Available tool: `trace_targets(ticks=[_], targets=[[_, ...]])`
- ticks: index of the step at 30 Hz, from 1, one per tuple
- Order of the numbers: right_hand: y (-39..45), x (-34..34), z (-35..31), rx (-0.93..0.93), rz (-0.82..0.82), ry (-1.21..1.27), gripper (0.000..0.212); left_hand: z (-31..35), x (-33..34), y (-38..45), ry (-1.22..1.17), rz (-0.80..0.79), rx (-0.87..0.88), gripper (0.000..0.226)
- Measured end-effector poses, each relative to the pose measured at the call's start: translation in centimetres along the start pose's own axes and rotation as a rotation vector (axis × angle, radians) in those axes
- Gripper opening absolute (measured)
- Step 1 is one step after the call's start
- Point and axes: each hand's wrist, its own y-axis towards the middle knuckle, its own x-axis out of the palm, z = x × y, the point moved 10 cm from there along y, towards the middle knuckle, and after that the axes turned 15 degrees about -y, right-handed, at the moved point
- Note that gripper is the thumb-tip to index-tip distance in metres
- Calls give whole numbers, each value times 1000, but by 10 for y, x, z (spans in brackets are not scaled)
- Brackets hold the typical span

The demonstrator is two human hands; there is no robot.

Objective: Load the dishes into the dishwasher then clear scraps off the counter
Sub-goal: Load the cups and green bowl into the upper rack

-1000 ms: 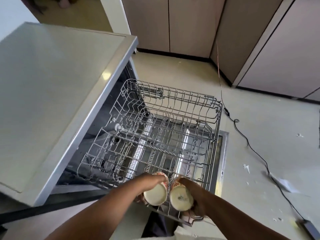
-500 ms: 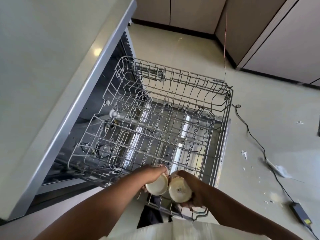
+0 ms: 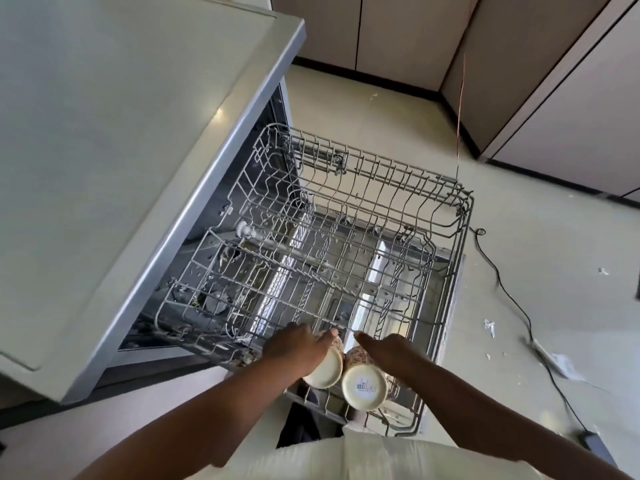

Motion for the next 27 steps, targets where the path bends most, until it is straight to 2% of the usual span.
trace_targets(ticks=[4,8,11,14,17,19,23,27], targets=[[-24,-32,-40,-134,196,-285,63,13,-13,-19,75,90,131,66],[-57,-47,-95,-347,429,-508,63,46,-51,-63,213,340,429,47],[-93,-50,-138,-561,584,-635,75,49,-80,-108,174,478,584,34],[-136,-52,-177,-744,698,-721,80,33,-107,-148,67,645,655,38],[-184,-45,-215,-889,784,-803,82,3,-140,-186,-39,822,631,57],[-216,-35,-243,-985,836,-848,82,-26,-160,-207,-92,908,555,66],[-266,2,-295,-1107,974,-969,77,-96,-185,-241,-70,1007,327,69],[-314,64,-344,-1261,967,-1002,73,-173,-199,-284,-71,1049,113,74]])
